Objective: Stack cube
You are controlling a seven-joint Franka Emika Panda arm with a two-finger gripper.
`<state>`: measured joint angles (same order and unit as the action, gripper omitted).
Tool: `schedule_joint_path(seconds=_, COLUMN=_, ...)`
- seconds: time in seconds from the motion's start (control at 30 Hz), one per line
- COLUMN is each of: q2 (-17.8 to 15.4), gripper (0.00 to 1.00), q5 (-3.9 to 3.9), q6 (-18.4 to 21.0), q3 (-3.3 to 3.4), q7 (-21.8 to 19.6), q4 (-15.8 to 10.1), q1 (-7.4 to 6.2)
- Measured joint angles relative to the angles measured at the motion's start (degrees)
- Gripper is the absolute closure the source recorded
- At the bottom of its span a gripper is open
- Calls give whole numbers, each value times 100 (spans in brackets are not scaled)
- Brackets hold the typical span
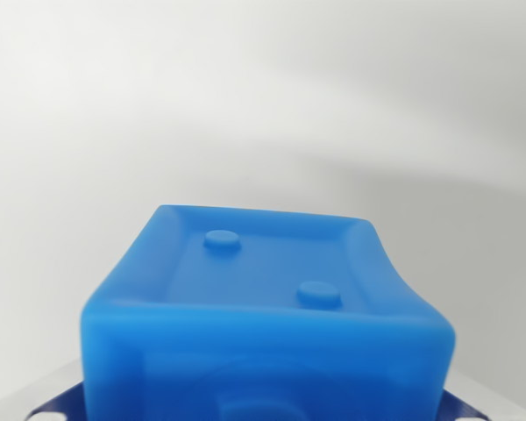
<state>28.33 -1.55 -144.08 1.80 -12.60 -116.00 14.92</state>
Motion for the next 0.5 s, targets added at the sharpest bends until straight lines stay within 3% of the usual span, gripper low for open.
schedule_joint_path(seconds=0.5, q2=-153, gripper=100, q5=0, q6=-14, q3=4, q7=-587, q4=-168, q1=-283)
